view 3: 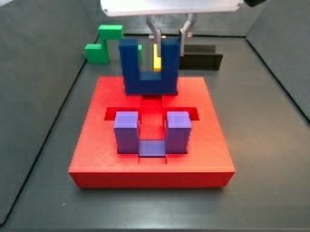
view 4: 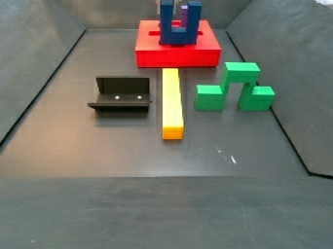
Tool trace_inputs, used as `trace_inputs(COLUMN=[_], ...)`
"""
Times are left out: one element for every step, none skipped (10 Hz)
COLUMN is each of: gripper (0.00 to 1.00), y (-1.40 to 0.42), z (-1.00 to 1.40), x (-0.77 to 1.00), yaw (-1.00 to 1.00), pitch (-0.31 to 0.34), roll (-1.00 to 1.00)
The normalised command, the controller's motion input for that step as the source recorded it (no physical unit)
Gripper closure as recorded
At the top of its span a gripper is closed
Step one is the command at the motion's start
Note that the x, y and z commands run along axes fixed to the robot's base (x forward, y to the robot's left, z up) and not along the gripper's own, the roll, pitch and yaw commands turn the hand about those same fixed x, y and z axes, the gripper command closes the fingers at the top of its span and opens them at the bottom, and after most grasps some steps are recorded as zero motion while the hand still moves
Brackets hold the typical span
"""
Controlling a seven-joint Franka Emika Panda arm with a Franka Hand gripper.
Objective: Pick up the blue object. Move up. Place the blue object on the fixture. Regrasp the blue object. Move to above the board. Insert the blue object.
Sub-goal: Insert the blue object.
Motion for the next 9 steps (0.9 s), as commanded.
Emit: trace_inputs(gripper=[1.0, 1.0, 1.0, 1.0, 1.0, 1.0, 1.0, 1.0, 1.0], y=[0.0, 0.0, 0.0, 0.0, 0.0, 0.0, -0.01, -0.07, -0.12], z=[-0.06, 0.0, 0.0, 0.09, -0.02, -0.22, -0.35, -0.52, -0.64], x=[0.17, 0.09, 0.0, 0.0, 0.0, -0.03, 0.0, 0.02, 0.07], yaw=[0.0, 0.0, 0.0, 0.0, 0.0, 0.0, 0.0, 0.0, 0.0], pitch=[0.066, 0.107, 0.131, 0.14, 0.067, 0.0, 0.0, 0.0, 0.0], roll=[0.19, 0.24, 0.27, 0.25, 0.17, 0.1, 0.07, 0.09, 0.15])
